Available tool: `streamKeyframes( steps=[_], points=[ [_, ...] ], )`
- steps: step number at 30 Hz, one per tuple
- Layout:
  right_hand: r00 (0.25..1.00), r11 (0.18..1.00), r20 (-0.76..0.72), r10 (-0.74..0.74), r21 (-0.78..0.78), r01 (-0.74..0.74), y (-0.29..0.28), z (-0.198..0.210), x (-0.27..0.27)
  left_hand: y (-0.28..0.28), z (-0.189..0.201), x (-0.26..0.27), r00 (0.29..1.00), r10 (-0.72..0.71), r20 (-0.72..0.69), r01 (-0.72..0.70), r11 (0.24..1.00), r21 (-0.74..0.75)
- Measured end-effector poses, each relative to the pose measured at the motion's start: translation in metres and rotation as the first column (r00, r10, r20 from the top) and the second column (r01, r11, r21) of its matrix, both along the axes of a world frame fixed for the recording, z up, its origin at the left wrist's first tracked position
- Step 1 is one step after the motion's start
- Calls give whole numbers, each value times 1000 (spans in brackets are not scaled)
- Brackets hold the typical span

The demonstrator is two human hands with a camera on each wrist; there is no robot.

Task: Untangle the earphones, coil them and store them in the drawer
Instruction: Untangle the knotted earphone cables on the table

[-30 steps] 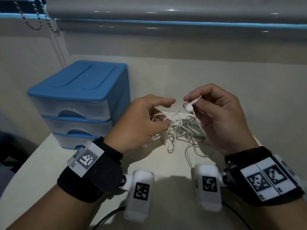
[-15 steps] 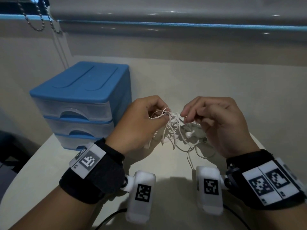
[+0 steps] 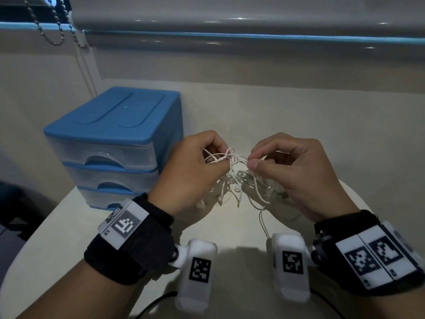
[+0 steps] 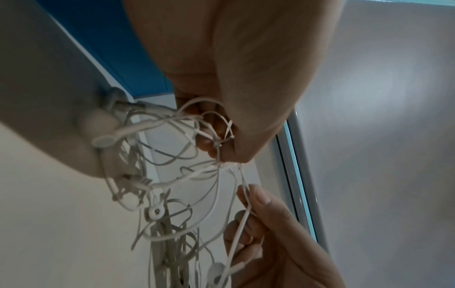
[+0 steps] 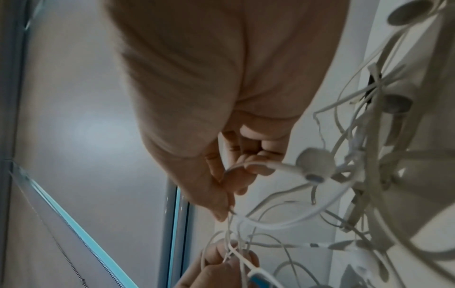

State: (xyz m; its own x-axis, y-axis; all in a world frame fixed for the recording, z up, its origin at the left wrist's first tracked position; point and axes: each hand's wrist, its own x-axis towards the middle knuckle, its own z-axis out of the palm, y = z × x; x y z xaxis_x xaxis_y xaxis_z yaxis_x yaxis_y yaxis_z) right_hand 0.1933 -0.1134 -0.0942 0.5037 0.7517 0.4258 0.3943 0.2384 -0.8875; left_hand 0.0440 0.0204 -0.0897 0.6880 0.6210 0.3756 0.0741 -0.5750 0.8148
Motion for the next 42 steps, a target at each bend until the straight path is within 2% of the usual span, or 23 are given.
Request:
streamKeyframes(
  steps=[5, 13, 22, 25, 30, 34, 39, 42],
  points=[
    [999, 999, 16, -43, 19, 43, 3, -3, 4, 0, 0, 0, 1000, 11, -10, -11, 1000, 2],
    [988, 998, 135, 68, -1, -69, 0, 3, -3, 1, 0, -1, 1000, -5, -24, 5, 1000, -13],
    [959, 987, 255, -127, -61, 147, 4, -4, 7, -7, 5, 1, 990, -140, -5, 137, 979, -154],
    [965, 987, 224, -135, -52, 150, 4, -4, 7, -9, 6, 0, 990, -143, 2, 141, 974, -177],
    [994, 1000, 110, 23, -23, -20, 3, -2, -2, -8, 5, -1, 990, -137, 27, 139, 978, -154],
    [999, 1000, -37, -13, -19, 12, -1, 2, 1, -7, 4, -1, 990, -134, 53, 140, 982, -129],
    [994, 987, 12, 107, -121, -105, 2, -2, -2, -8, 6, -2, 984, -141, 109, 153, 983, -106],
    [993, 986, 14, 116, -122, -114, 5, -3, -2, -8, 5, -1, 981, -153, 121, 165, 982, -91]
  ],
)
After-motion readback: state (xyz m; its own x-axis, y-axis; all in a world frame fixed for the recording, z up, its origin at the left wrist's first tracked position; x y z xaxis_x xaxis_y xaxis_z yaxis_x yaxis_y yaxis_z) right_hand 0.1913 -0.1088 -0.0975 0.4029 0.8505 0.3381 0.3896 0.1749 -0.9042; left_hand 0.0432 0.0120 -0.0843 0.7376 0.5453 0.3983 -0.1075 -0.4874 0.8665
